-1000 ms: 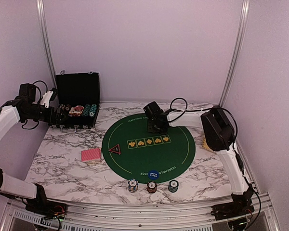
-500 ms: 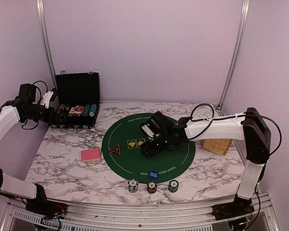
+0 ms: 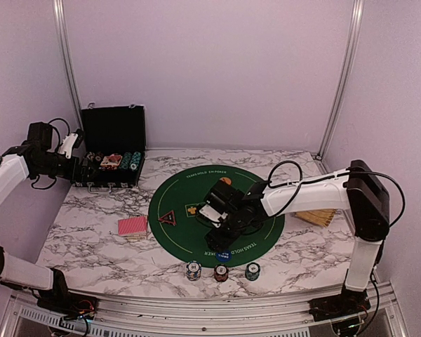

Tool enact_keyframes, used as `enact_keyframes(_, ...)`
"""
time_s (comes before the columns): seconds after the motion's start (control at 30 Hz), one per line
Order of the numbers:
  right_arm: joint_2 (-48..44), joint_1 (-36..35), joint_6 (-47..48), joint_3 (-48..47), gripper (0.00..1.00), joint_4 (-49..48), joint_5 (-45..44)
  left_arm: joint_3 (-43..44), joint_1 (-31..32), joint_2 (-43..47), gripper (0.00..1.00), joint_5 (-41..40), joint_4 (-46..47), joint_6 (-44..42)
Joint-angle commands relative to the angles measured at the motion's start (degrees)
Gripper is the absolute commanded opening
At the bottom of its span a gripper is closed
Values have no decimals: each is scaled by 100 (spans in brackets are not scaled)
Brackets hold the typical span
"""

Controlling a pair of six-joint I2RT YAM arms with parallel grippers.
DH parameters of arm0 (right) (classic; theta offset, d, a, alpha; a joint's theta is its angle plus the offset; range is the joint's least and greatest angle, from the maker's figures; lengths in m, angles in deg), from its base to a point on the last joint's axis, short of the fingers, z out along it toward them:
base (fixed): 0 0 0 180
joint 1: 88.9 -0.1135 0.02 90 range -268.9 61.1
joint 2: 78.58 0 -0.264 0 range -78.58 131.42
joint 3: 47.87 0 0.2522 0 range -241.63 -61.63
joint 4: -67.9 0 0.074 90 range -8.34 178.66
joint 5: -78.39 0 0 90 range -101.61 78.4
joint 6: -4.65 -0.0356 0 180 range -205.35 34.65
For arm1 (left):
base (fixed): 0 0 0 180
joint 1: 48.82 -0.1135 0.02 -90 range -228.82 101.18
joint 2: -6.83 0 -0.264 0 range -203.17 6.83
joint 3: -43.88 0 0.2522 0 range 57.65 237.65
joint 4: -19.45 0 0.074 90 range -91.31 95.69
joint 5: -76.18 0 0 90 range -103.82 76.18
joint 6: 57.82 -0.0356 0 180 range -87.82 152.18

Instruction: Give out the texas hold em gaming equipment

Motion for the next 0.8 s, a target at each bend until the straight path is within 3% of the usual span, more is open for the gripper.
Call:
enact_keyframes(0.0,220,-227,253,-71,68,294,-156,198,-6,101,99,106,-170,-33)
enact_keyframes(0.3,191,-280,182,159,63,358,-389,265,-9,87,99,102,-185,-38)
enact_keyframes(0.43,68,-273,48,391,57,346,-623,265,-11,72,99,106,-190,-31)
enact_keyframes(0.77,-488,129,-303,1055,49,280,-992,291,-11,35,99,163,-189,-15)
